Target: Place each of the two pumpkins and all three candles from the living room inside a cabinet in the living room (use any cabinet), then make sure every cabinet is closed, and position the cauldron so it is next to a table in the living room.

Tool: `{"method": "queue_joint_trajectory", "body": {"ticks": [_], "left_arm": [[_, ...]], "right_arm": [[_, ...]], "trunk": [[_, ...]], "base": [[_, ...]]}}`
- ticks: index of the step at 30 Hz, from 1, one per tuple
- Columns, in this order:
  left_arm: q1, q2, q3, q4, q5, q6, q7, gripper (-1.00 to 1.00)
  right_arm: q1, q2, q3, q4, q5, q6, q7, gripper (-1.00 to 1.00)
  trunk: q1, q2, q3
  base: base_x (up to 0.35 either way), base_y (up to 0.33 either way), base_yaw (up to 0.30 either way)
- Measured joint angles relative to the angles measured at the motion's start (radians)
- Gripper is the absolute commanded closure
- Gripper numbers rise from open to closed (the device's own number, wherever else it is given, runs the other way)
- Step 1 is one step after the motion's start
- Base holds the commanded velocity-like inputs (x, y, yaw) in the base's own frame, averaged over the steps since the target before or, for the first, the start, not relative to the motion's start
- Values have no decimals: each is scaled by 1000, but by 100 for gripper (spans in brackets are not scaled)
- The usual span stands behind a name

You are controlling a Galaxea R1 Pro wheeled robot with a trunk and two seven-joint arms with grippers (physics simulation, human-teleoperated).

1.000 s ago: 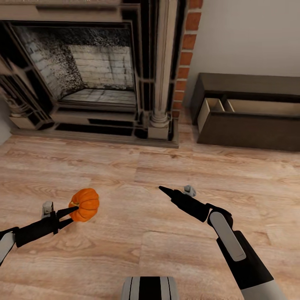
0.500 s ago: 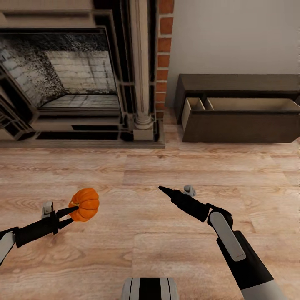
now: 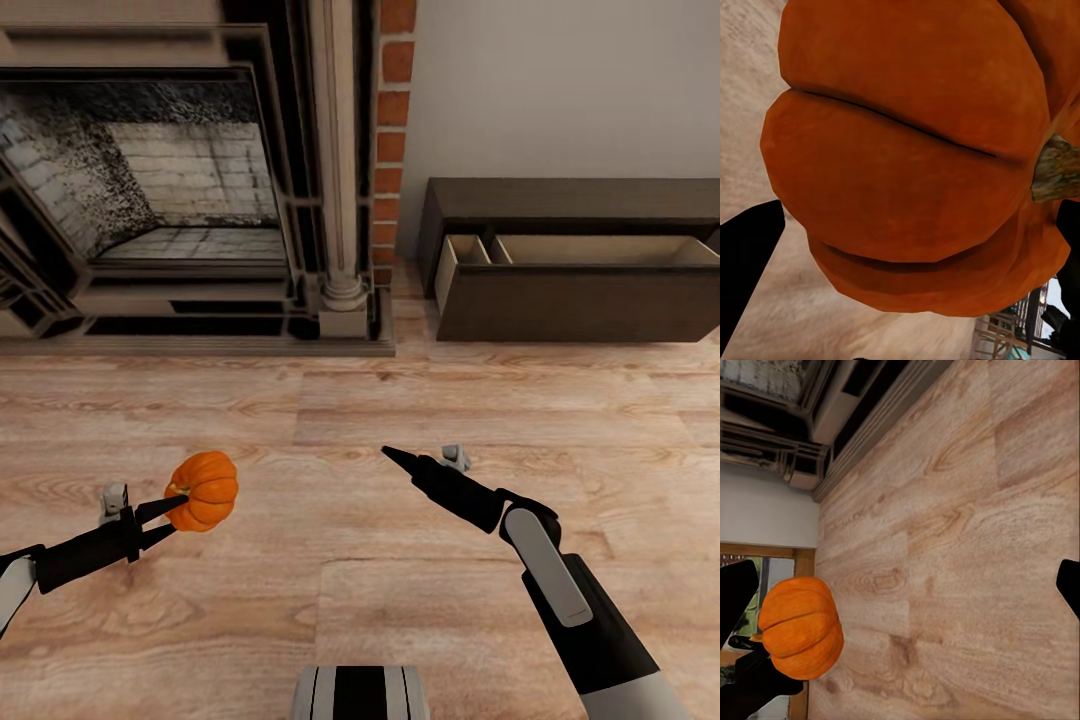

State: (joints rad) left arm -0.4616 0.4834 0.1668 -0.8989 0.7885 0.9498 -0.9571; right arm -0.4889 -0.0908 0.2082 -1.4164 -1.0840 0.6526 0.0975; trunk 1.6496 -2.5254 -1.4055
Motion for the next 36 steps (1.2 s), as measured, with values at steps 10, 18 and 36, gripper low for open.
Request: {"method": "queue_joint_trajectory", "body": {"ticks": [10,18,36], "left_arm": [[0,0,-1,0,0,-1,0,100],[-1,0,0,0,2,4,-2,100],[-1,0,0,0,5,8,-3,100]], "right_arm": [[0,-1,0,12,-2,-1,1,-100],[0,-1,0,21,-4,-2,3,-100],[0,-5,-1,21,-2,-1,18,-100]], "trunk": [[0,0,3],[-1,1,22],[-9,5,101]], "base": [[153,-5,-102],[41,-16,-237],[0,0,-108]]}}
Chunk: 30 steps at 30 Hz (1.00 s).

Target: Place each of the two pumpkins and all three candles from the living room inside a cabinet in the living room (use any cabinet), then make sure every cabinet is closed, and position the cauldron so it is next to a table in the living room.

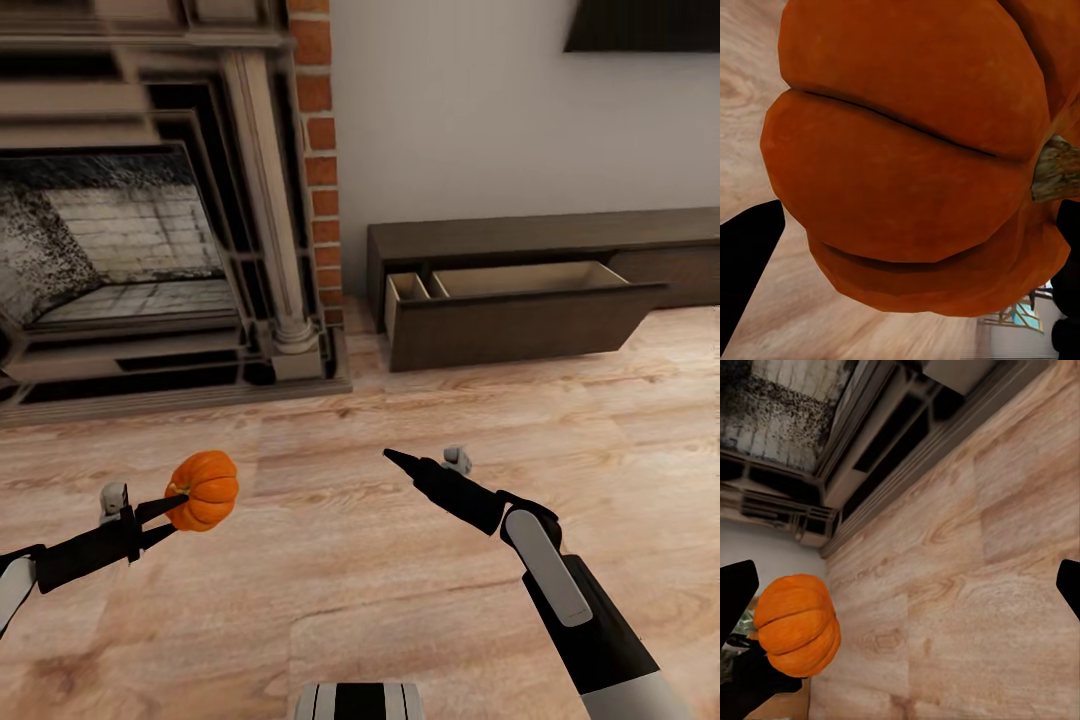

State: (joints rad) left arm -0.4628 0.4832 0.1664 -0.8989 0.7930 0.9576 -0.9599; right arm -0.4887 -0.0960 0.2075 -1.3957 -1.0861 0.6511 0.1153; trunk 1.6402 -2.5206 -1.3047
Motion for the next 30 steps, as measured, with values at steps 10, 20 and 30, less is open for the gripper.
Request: {"method": "queue_joint_trajectory", "body": {"ticks": [10,20,30], "left_arm": [[0,0,-1,0,-2,-1,1,100],[0,0,-2,0,-3,-2,1,100],[0,0,0,0,4,-1,0,100]], "right_arm": [[0,0,0,2,0,0,15,-100],[0,0,0,4,0,0,16,-100],[0,0,-64,31,-1,1,15,-100]], "trunk": [[-4,2,51],[-9,5,102],[-13,7,146]], "base": [[0,0,-197],[0,0,-225],[0,0,-160]]}}
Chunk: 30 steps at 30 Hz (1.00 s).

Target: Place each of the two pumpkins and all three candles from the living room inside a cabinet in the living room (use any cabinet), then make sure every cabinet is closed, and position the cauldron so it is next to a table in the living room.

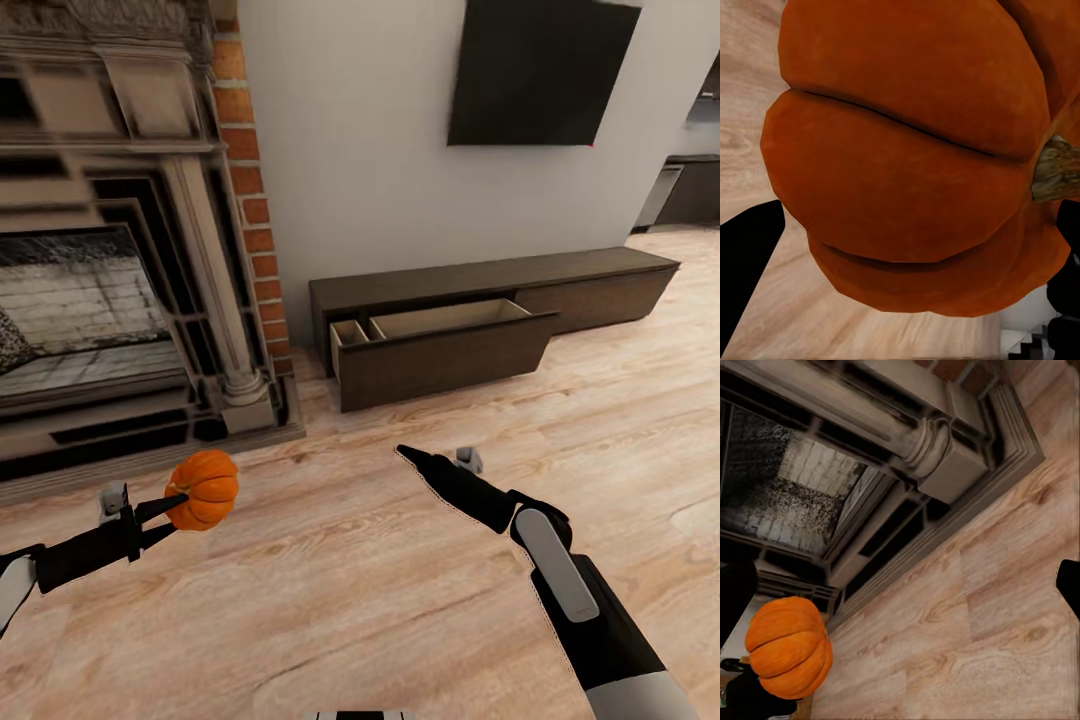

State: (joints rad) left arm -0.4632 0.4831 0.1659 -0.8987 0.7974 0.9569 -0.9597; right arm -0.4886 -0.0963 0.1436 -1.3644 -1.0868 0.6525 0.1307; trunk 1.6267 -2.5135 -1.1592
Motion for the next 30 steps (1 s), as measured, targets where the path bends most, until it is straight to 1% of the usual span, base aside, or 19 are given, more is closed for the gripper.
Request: {"method": "queue_joint_trajectory", "body": {"ticks": [2,17,21,30], "left_arm": [[0,0,0,0,-3,-1,0,100],[0,0,0,0,-14,-5,0,100],[0,0,0,1,-17,-5,1,100],[0,0,0,1,-20,-6,2,100]], "right_arm": [[0,0,-5,2,0,0,0,-100],[0,0,-8,16,0,0,-1,-100],[0,0,-8,17,0,0,-2,-100],[0,0,-9,17,0,1,-2,-100]], "trunk": [[-1,0,8],[-1,1,8],[-1,1,8],[-1,1,8]], "base": [[0,0,-272],[7,0,-282],[141,-67,-284],[211,-183,-286]]}}
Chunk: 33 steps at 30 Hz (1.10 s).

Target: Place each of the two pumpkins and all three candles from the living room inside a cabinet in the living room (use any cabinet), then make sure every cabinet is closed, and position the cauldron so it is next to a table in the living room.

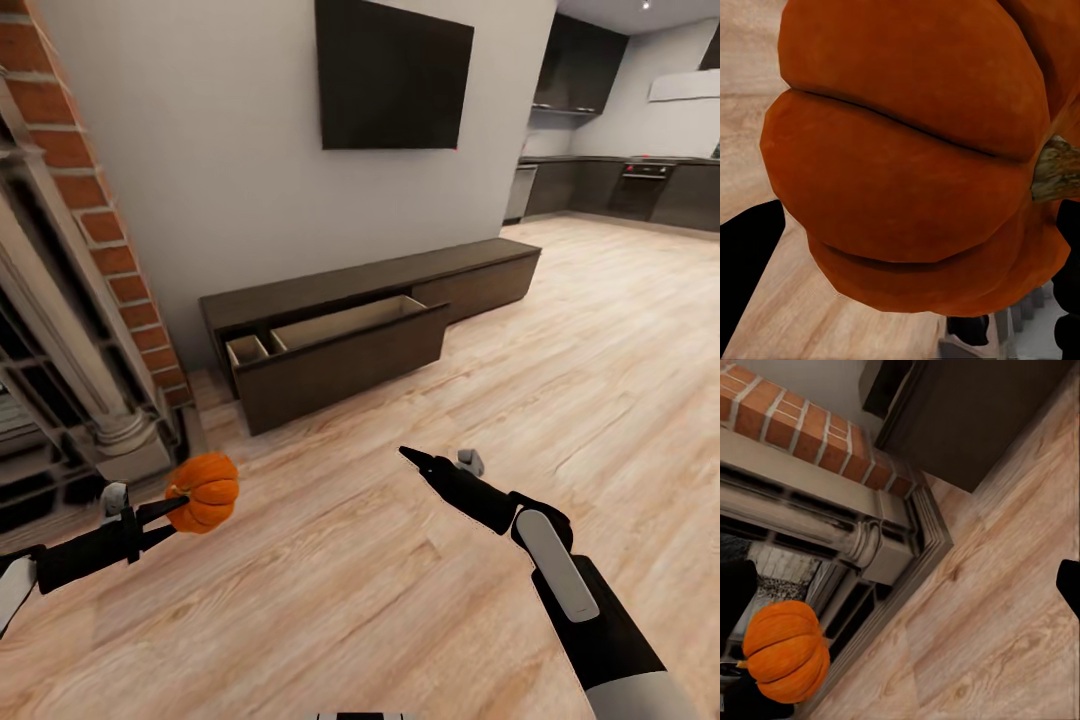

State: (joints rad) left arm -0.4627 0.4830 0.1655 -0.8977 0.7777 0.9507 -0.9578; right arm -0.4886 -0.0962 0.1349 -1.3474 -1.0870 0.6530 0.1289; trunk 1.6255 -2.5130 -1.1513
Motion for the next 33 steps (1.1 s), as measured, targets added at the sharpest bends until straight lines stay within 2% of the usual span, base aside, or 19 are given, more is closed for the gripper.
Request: {"method": "queue_joint_trajectory", "body": {"ticks": [33], "left_arm": [[0,-2,-2,0,0,0,1,100]], "right_arm": [[0,0,-1,17,0,0,11,-100]], "trunk": [[0,0,0]], "base": [[217,-193,-287]]}}
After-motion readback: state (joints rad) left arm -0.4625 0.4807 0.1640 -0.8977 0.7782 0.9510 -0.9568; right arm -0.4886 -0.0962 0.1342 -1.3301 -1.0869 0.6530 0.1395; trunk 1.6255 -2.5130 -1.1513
